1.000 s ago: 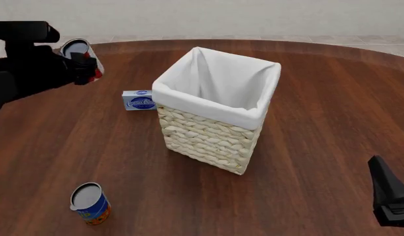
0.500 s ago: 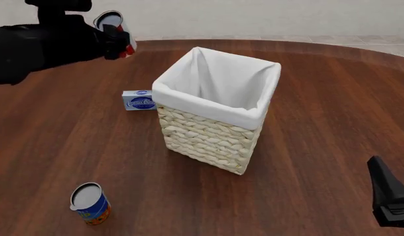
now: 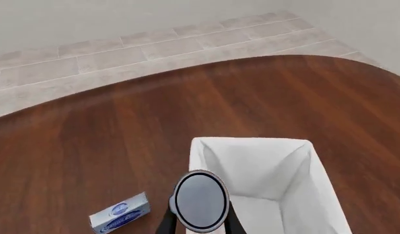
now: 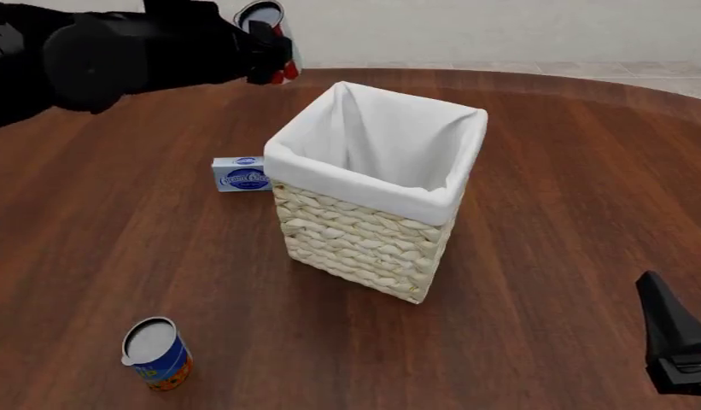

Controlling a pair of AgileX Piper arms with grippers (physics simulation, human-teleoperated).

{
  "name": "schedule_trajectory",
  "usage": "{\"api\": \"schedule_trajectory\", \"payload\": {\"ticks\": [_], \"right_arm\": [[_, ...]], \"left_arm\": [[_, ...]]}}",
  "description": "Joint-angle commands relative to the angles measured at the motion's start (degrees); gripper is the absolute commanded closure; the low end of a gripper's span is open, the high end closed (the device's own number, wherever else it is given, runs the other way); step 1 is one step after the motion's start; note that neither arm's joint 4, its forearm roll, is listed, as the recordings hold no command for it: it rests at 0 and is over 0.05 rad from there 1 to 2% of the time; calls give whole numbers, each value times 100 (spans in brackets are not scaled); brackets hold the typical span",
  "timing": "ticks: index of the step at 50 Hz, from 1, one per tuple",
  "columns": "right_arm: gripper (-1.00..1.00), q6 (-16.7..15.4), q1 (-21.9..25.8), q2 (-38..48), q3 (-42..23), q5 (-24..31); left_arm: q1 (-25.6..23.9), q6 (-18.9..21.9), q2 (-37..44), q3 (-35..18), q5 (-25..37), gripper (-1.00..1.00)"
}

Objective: Pick up the tomato sauce, and put it in the basket.

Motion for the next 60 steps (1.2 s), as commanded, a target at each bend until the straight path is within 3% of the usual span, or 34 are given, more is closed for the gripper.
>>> {"api": "schedule_trajectory", "payload": {"ticks": [1,25,60], "right_arm": [[-100,-12,11,15,2,6],[-100,-89,-9,101,3,-41],[-100,-128,46,30,3,39]], "left_arm": [[-322,109,390,-513,175,100],[-910,158,1092,-1267,722,100],[-998,117,2089,-2071,1614,100]]}}
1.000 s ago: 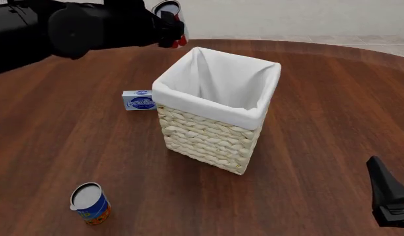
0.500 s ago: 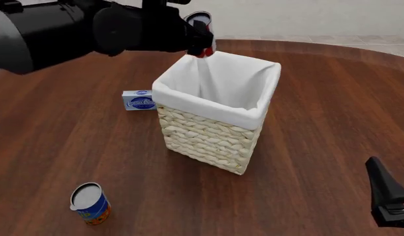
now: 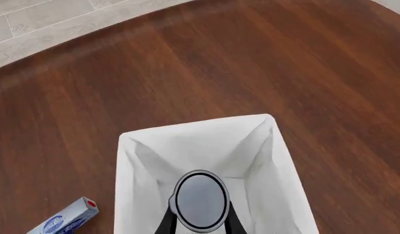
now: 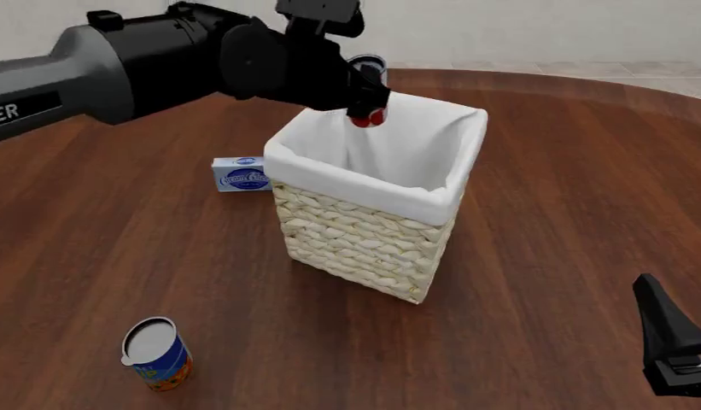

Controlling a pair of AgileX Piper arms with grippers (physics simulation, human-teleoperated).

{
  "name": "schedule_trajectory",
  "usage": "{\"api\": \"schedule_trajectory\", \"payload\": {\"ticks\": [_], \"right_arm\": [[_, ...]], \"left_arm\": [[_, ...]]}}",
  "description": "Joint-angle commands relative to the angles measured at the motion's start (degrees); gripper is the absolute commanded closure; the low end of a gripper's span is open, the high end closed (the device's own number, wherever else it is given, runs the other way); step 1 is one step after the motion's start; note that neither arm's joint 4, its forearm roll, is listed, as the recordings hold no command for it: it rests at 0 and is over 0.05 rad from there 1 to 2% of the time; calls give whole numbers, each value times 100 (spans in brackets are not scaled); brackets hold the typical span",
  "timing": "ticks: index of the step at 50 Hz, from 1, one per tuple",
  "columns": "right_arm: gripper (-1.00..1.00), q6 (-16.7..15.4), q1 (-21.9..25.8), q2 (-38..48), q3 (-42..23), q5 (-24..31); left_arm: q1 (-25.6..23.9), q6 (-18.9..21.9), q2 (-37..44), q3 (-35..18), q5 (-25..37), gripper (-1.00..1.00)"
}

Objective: Pick up the tomato sauce, and put it in the basket.

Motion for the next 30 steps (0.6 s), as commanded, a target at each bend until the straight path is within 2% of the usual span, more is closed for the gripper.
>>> {"api": "schedule_trajectory", "payload": {"ticks": [1,30], "right_arm": [[-100,5,9,-2,0,3],[-100,82,28,-29,0,31]], "left_arm": [[-51,116,351,-264,327,100],[-75,218,880,-475,600,100]]}}
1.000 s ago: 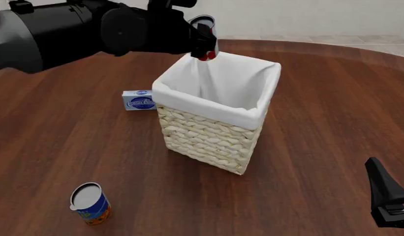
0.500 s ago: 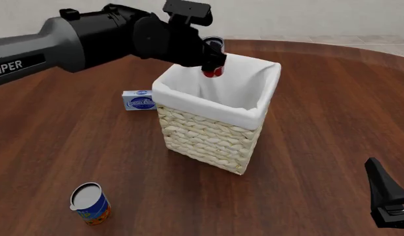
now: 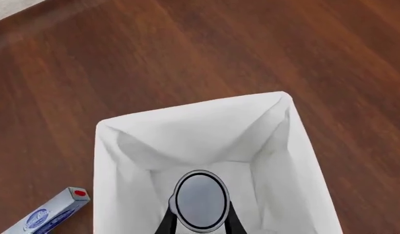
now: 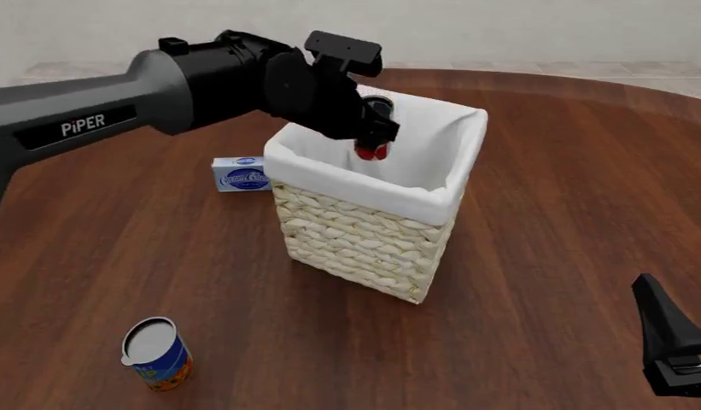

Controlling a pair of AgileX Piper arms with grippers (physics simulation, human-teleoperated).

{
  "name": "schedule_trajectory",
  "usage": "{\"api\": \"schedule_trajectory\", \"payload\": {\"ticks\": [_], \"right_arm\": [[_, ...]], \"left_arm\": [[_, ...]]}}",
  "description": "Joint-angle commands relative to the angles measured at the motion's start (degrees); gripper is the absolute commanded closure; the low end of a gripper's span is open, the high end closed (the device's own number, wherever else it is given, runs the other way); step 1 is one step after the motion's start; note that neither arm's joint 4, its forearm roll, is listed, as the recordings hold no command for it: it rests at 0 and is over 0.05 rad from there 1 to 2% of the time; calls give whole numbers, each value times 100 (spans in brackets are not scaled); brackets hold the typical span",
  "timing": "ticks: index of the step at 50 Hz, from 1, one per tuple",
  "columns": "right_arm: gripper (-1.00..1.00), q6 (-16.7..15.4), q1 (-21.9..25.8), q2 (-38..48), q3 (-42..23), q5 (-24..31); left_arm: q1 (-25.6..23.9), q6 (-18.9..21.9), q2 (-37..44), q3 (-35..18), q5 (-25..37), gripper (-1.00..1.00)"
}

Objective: Pick up the tomato sauce, and put it in the basket.

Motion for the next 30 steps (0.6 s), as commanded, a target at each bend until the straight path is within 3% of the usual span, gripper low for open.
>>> {"api": "schedule_trajectory", "payload": {"ticks": [1,15,16,30], "right_arm": [[-100,19,7,-17,0,17],[-100,25,-1,-18,-1,7],[-100,22,-2,-13,-1,5],[-100,29,-2,23,-1,-41]], "left_arm": [[-38,113,134,-68,81,100],[-89,-48,215,6,58,100],[-102,-104,222,-10,64,-100],[-112,-120,223,-52,50,-100]]}}
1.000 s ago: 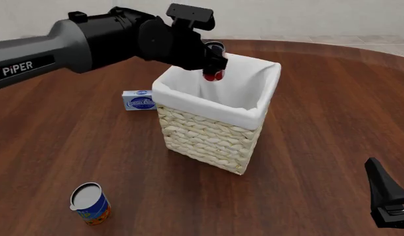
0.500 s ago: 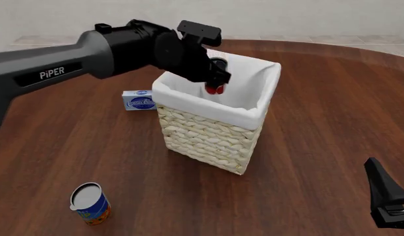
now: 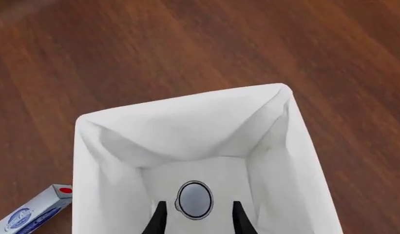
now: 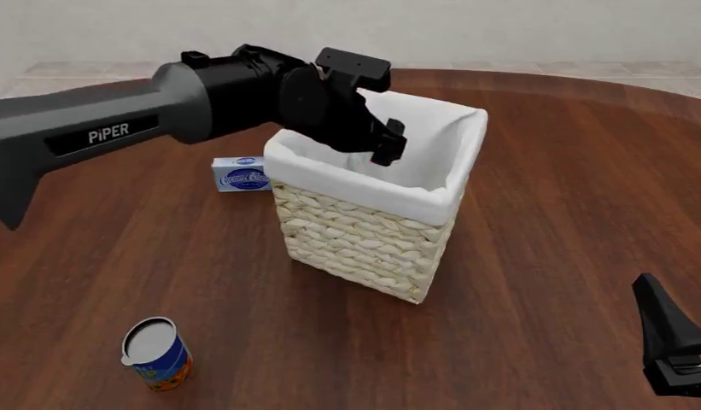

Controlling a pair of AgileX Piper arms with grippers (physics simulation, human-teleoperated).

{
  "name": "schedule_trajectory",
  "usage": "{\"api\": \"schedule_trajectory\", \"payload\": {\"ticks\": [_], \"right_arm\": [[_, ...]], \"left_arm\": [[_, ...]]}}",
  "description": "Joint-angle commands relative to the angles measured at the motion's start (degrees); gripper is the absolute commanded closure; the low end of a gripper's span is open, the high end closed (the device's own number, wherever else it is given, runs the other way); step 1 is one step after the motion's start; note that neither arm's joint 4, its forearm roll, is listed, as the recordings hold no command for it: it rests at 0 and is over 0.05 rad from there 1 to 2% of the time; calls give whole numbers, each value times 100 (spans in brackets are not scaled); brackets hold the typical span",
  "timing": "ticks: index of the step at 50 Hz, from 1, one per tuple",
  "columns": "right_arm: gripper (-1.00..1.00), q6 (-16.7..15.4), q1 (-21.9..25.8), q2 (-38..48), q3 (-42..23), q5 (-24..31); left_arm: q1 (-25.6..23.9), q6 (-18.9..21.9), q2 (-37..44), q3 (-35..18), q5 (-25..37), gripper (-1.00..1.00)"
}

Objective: Pick up the tomato sauce, and put it in the basket.

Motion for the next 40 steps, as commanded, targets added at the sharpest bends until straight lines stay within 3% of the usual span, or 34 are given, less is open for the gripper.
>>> {"api": "schedule_trajectory", "payload": {"ticks": [1,40], "right_arm": [[-100,-2,1,27,0,-33],[-100,-70,28,-41,-2,-8]], "left_arm": [[-3,3,11,-39,4,-100],[17,228,-441,-687,336,-100]]}}
